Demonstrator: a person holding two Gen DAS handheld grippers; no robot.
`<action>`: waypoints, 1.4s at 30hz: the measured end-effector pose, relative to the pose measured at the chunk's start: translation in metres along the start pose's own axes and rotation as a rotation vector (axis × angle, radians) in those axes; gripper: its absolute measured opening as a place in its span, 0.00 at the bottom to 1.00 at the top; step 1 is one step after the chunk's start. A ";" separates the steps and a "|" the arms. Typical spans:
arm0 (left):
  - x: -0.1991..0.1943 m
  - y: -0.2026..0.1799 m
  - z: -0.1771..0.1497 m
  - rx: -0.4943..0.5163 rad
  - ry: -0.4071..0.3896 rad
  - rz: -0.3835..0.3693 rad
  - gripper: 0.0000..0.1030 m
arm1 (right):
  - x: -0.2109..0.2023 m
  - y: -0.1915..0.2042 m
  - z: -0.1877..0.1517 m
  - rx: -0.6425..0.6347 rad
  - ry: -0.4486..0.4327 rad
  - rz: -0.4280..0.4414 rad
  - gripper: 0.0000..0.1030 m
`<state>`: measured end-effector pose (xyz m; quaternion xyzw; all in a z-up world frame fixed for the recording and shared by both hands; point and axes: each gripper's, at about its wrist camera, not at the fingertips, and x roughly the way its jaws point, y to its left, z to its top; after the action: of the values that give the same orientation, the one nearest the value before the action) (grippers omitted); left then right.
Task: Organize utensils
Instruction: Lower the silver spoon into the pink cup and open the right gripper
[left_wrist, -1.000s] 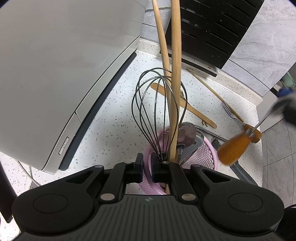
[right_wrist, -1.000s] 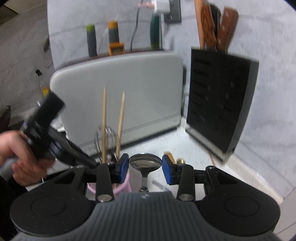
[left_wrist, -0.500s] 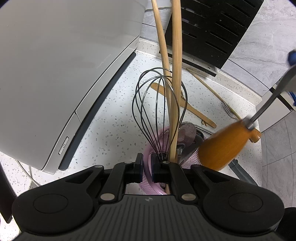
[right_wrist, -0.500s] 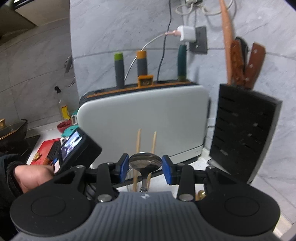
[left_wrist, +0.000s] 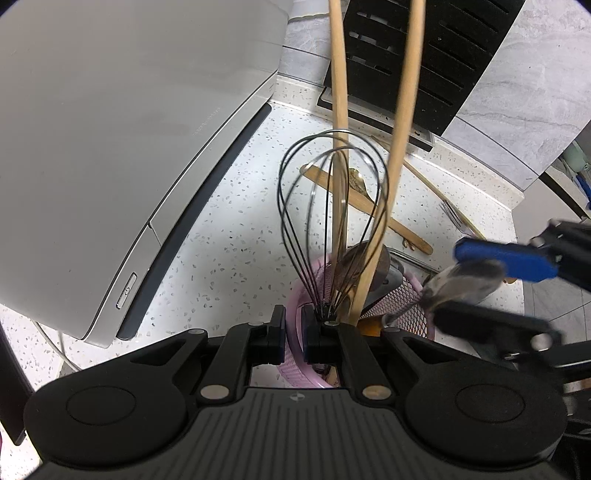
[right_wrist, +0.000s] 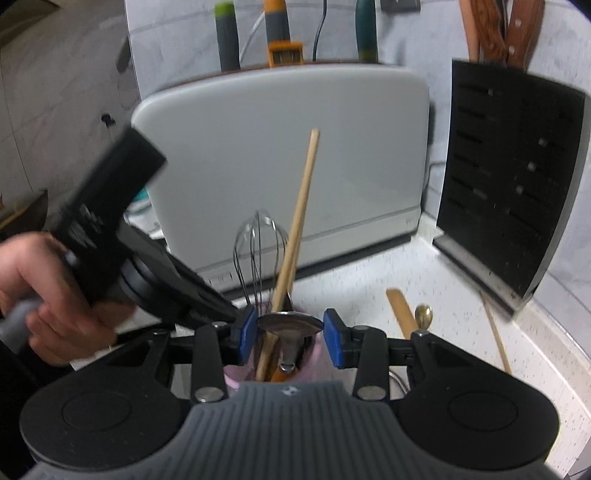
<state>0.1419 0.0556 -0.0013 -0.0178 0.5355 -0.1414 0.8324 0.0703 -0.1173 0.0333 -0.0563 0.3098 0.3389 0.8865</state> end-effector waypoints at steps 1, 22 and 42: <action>0.000 0.000 0.000 0.001 0.001 0.000 0.08 | 0.003 0.000 -0.002 -0.004 0.008 -0.003 0.36; -0.001 -0.002 0.000 0.002 -0.002 0.005 0.08 | 0.011 -0.027 -0.005 0.004 -0.063 0.081 0.50; -0.001 -0.005 0.000 0.002 -0.005 0.018 0.08 | -0.013 -0.073 -0.034 0.185 -0.080 -0.015 0.52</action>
<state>0.1407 0.0506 0.0008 -0.0126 0.5335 -0.1344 0.8349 0.0921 -0.1909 0.0055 0.0368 0.3038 0.3044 0.9021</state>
